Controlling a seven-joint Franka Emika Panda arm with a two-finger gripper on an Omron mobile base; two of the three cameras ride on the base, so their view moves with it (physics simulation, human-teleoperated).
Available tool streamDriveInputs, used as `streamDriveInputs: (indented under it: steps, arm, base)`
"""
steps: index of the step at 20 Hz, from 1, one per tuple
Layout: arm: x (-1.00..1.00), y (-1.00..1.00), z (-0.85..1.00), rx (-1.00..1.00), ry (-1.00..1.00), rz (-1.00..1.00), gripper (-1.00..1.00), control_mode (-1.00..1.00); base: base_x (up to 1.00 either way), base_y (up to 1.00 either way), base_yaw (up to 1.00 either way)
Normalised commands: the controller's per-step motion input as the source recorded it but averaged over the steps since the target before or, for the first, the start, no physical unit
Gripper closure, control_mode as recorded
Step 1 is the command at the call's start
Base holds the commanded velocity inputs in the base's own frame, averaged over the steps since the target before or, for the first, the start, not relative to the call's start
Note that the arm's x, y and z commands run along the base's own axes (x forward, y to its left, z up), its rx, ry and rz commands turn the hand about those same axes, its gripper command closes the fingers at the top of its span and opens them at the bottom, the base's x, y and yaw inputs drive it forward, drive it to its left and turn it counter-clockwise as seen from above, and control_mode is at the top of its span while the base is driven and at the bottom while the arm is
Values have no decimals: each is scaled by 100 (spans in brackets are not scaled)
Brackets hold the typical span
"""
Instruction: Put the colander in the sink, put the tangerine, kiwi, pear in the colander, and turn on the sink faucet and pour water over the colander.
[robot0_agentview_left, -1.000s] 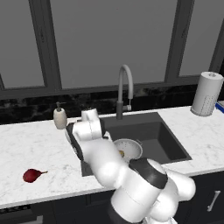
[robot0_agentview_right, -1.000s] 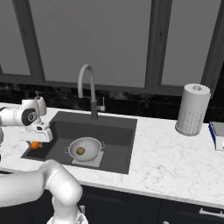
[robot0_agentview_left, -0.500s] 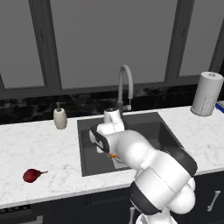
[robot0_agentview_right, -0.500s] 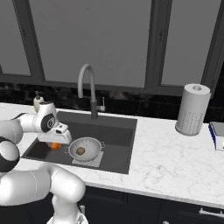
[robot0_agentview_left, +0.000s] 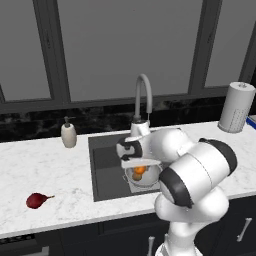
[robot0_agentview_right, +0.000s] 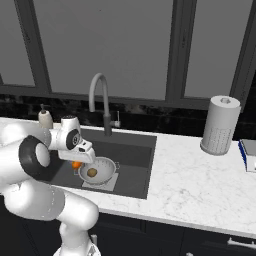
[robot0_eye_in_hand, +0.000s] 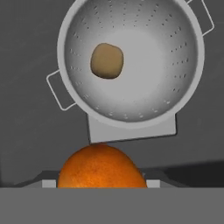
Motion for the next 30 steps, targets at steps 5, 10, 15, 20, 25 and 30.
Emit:
streamDriveInputs:
  steps: [5,10,15,20,25,30]
  arm:
    - [23,-9,-22,0,0,-4,100,-100]
    - [0,-5,-44,0,0,-2,100,-100]
    - [9,-6,-39,0,0,-3,100,-100]
    - [30,-5,-22,0,0,-5,100,-100]
    - [29,0,-7,0,0,-7,100,-100]
    - [5,-1,-30,0,0,-6,100,-100]
  base:
    - [0,0,0]
    - [0,0,0]
    - [0,0,0]
    - [0,0,0]
    - [0,0,0]
    - [0,0,0]
